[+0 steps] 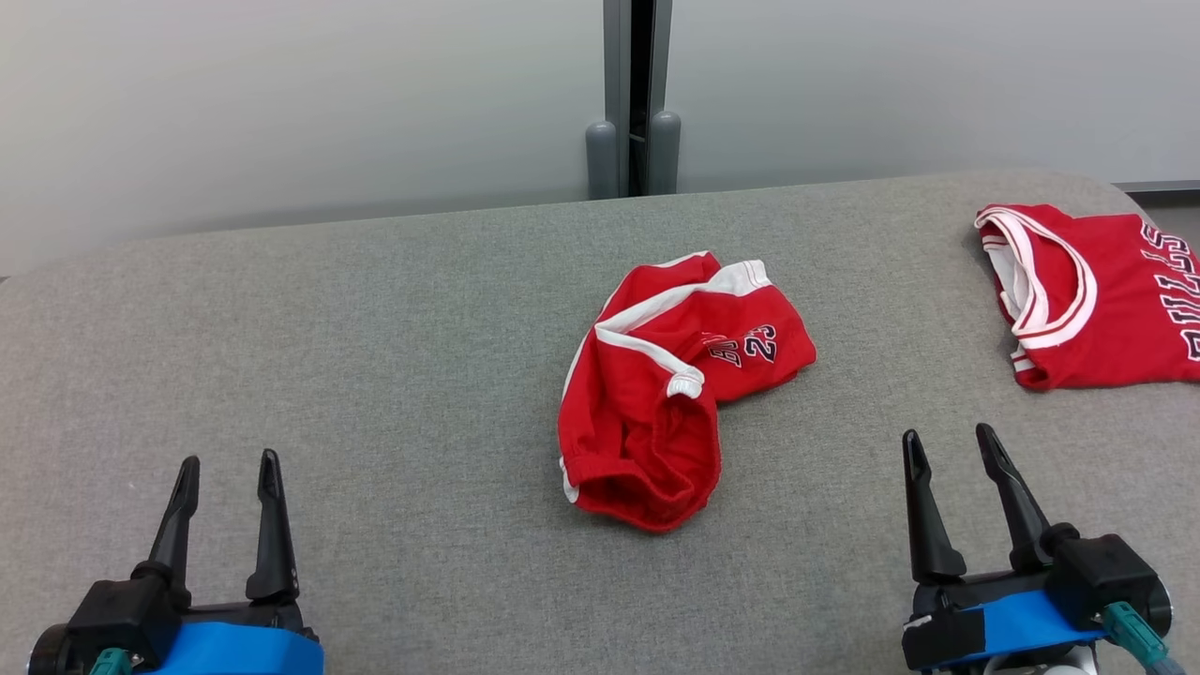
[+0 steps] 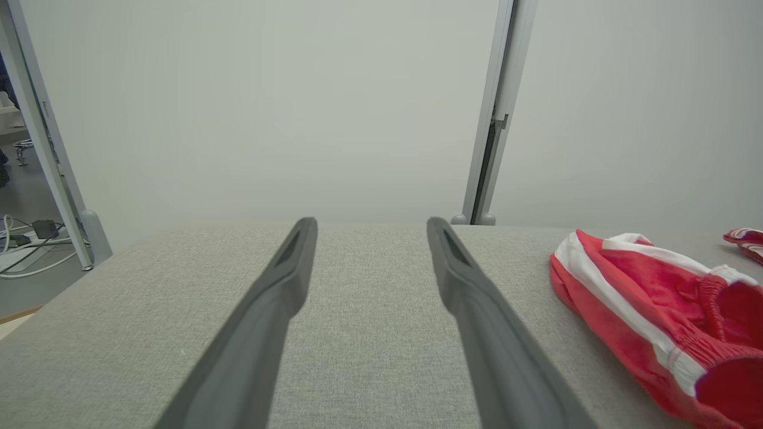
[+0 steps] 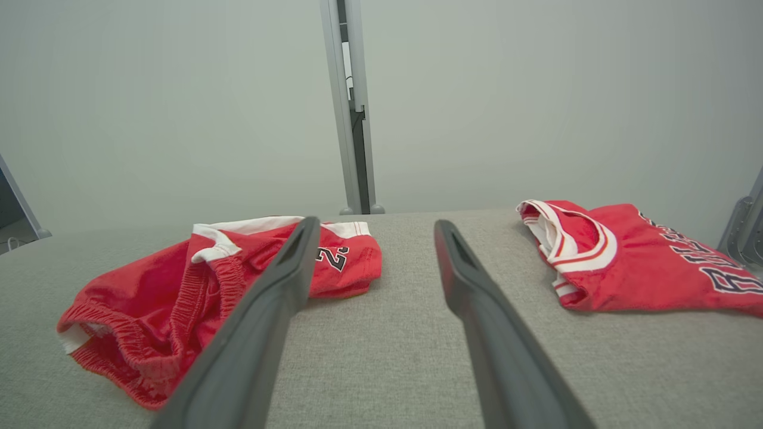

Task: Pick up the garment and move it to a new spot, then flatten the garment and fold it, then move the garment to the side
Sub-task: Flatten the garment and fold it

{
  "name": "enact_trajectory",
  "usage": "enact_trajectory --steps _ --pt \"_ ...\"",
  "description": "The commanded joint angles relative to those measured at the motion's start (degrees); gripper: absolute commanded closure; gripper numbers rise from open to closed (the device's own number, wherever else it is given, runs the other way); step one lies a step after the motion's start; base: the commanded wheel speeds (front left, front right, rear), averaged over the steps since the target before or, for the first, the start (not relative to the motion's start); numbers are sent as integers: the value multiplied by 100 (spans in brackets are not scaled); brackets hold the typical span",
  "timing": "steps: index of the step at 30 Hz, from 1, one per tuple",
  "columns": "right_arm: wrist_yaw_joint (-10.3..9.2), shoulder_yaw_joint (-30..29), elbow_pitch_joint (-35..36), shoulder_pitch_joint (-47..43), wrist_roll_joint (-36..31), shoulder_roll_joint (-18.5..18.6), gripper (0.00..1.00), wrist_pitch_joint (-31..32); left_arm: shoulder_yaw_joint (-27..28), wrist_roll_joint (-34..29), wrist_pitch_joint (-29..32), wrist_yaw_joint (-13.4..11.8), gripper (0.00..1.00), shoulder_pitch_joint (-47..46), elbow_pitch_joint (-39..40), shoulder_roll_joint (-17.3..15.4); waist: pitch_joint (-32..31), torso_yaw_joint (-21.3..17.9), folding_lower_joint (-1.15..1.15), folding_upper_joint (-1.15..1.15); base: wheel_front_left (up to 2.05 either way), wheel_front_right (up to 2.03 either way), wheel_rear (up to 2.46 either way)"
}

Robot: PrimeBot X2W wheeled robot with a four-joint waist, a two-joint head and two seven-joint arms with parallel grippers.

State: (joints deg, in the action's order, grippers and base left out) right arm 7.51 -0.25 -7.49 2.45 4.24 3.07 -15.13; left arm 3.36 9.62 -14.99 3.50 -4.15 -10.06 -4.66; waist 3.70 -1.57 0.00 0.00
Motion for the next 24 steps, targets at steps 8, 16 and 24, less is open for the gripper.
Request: enact_trajectory --steps 8,16,24 --pt "-5 34 -16 -42 33 7 0 2 58 -167 -26 129 0 -31 -38 73 54 -22 0 0 0 0 0" --pt "-5 43 -24 97 34 -3 0 2 -683 -336 -25 314 0 -559 -43 127 173 -62 0 0 0 0 0" --pt "-5 117 -50 263 96 -11 0 2 -1787 -433 -24 387 0 -1429 -351 153 404 -296 0 0 0 0 0"
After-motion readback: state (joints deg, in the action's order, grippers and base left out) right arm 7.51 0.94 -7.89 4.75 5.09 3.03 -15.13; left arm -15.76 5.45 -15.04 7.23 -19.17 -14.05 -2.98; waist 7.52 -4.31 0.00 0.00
